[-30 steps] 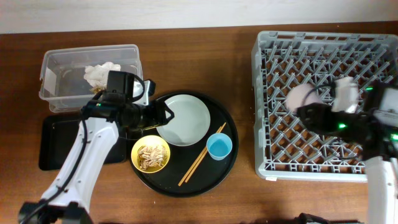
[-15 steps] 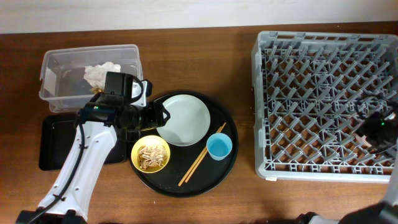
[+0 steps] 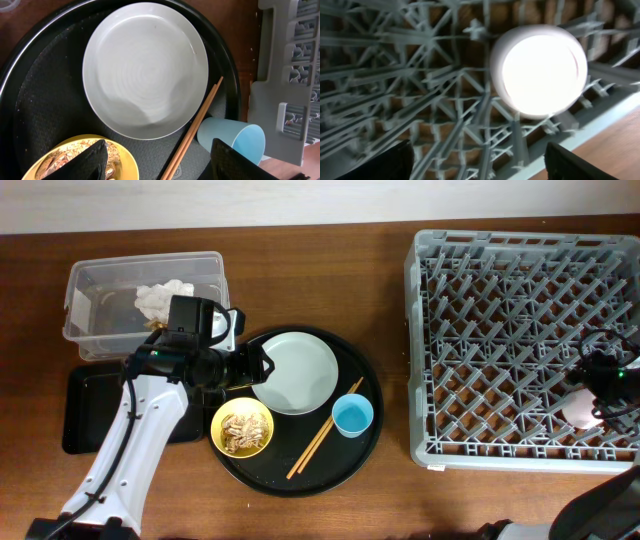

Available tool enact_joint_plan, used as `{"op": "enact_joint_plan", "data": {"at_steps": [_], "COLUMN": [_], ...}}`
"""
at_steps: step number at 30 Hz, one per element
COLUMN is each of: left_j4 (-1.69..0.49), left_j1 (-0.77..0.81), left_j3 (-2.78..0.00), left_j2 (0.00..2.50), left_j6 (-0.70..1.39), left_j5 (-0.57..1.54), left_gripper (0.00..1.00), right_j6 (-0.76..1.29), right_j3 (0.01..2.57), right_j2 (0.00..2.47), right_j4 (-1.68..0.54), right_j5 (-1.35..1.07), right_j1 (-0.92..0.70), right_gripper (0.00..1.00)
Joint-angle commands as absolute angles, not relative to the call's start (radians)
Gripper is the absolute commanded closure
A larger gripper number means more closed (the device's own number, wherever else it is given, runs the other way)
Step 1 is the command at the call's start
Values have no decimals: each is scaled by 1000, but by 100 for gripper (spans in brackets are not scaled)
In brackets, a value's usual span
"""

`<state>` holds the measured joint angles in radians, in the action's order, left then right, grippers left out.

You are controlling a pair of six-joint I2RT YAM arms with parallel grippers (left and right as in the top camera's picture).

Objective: Sort waste into correct bins and load items into the dishwasher rack
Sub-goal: 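Place the pink cup upside down in the rack with right gripper, then grasp the blue cup on the tray with the left gripper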

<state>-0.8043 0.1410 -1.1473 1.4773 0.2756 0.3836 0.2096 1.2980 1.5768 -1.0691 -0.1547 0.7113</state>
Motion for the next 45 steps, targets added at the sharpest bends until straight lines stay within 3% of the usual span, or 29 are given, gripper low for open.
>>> {"op": "enact_joint_plan", "data": {"at_steps": [1, 6, 16, 19, 21, 23, 25, 28, 31, 34, 39, 43, 45], "left_j4": [-804, -759, -692, -678, -660, -641, -635, -635, -636, -635, -641, -630, -569], "left_j1": [160, 257, 533, 582, 593, 596, 596, 596, 596, 596, 571, 464, 385], "left_j3": [-1151, -1151, -1148, -1148, -1148, -1148, -1148, -1148, -1148, -1149, -1164, -1186, -1187], "left_j2": [1460, 1460, 1502, 1585, 1631, 1680, 1716, 1759, 1769, 1768, 1757, 1694, 1664], "left_j6": [259, 259, 260, 261, 263, 282, 299, 298, 299, 303, 305, 305, 312], "left_j5": [374, 360, 178, 178, 178, 179, 179, 179, 187, 189, 299, 539, 765], "left_gripper": [35, 34, 34, 34, 34, 35, 47, 56, 82, 99, 99, 99, 100], "right_j6": [211, 148, 63, 56, 56, 56, 56, 56, 56, 56, 56, 56, 54], "right_j3": [1315, 1315, 1315, 1315, 1315, 1315, 1315, 1315, 1315, 1315, 1314, 1314, 1314], "right_j2": [1505, 1395, 1348, 1348, 1348, 1348, 1348, 1348, 1348, 1348, 1348, 1348, 1349], "right_j4": [-1099, -1176, -1197, -1198, -1198, -1198, -1198, -1197, -1198, -1198, -1200, -1197, -1196], "right_j5": [-286, -349, -319, -273, -273, -273, -273, -273, -273, -273, -223, -225, -250], "right_j1": [714, 638, 196, 120, 104, 103, 103, 103, 103, 103, 103, 103, 103], "right_gripper": [17, 17, 14, 10, 2, 2, 1, 2, 2, 2, 2, 2, 2]}}
